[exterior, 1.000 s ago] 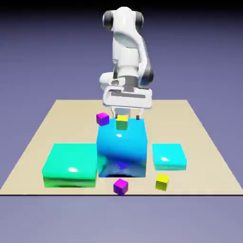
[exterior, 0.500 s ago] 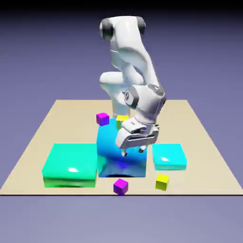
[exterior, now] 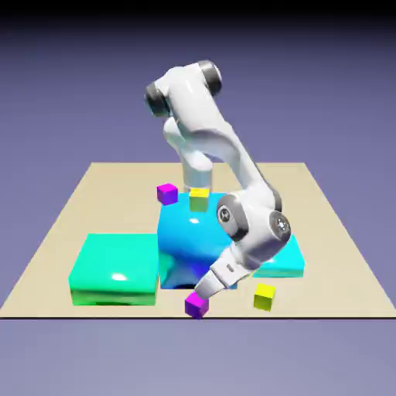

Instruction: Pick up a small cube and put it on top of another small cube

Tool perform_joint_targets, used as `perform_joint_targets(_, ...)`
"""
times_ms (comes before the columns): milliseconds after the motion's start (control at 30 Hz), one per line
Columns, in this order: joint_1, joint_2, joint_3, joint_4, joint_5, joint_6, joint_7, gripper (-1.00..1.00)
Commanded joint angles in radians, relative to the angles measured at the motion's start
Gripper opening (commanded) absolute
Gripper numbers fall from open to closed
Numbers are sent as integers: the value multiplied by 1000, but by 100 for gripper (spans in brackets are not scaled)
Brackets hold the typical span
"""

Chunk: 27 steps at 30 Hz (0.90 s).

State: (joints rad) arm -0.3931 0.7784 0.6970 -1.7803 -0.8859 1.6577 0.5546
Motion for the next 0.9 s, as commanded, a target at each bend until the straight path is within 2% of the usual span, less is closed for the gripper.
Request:
perform_joint_targets(0,-11,36,19,28,-24,-37,-5,0)
perform_joint_targets(67,-19,65,33,49,-42,-66,-9,0)
perform_joint_targets(167,-49,124,-21,-12,-114,37,32,0)
perform_joint_targets(200,-49,124,-21,-12,-114,37,32,-100)
perform_joint_targets(333,4,45,40,27,-55,-53,-31,-100)
perform_joint_targets(567,257,-166,112,-220,-199,94,-271,-100)
perform_joint_targets(733,257,-84,36,-247,-313,176,-227,-100)
perform_joint_targets(767,257,-84,36,-247,-313,176,-227,100)
perform_joint_targets(867,264,-155,99,-233,-226,114,-269,100)
